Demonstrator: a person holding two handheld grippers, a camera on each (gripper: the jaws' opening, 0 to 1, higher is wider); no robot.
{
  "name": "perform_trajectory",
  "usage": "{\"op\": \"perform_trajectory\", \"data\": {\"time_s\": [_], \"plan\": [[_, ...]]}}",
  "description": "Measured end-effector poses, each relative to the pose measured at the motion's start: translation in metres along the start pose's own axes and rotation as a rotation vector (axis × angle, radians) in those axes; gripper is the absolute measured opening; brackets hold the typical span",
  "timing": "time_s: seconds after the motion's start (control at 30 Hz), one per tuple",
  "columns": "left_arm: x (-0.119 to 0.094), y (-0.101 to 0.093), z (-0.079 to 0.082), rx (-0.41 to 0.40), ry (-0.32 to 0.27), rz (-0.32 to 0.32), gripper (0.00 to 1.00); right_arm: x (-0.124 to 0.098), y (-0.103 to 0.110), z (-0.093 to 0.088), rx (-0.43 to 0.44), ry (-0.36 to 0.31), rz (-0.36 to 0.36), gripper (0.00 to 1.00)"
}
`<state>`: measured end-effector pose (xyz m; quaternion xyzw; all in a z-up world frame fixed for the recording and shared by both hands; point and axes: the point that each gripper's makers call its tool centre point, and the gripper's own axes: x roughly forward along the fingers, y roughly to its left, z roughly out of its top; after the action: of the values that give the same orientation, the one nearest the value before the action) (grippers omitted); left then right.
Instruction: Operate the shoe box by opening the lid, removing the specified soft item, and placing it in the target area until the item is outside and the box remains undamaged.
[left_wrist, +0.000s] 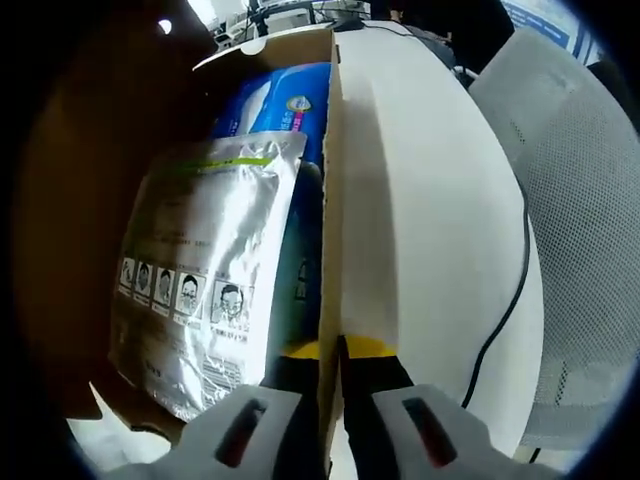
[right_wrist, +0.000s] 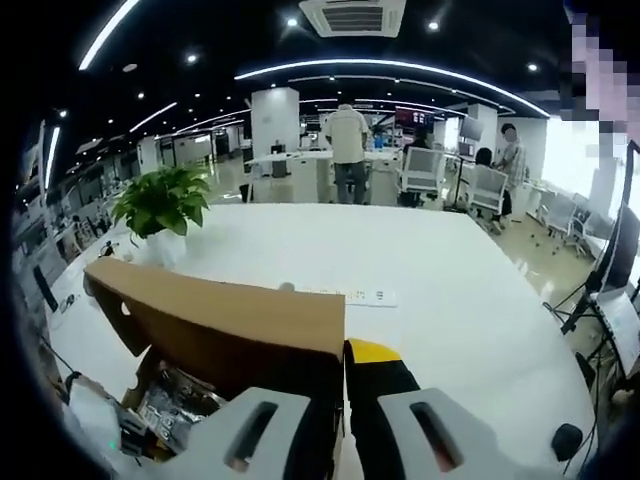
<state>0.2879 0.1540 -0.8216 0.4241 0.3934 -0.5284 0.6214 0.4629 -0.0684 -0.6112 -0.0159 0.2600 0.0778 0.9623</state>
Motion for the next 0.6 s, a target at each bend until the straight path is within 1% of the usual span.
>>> {"op": "perform_trajectory", "data": {"time_s": [0.07,0.3,0.4,0.53,0.6], "plan": [[0.0,0.001,0.0,-0.004,0.001,-0.006,0.01,0.002,0.0,0.001,-0.024,0.011,0.005,0.0],[0.0,0.0,0.0,-0.006,0.001,0.0,0.01,0.007,0.003,0.004,-0.042,0.04,0.02,0.0],[0.0,0.0,0.0,-0.008,0.001,0.001,0.01,0.013,0.002,0.004,-0.027,0.041,0.02,0.0],[0.001,-0.001,-0.001,-0.008,0.0,0.001,0.01,0.017,0.004,0.006,-0.018,0.054,0.024,0.0],[0.0,-0.001,-0.001,-0.007,0.001,0.002,0.01,0.025,0.002,0.007,-0.012,0.068,0.028,0.0]]}}
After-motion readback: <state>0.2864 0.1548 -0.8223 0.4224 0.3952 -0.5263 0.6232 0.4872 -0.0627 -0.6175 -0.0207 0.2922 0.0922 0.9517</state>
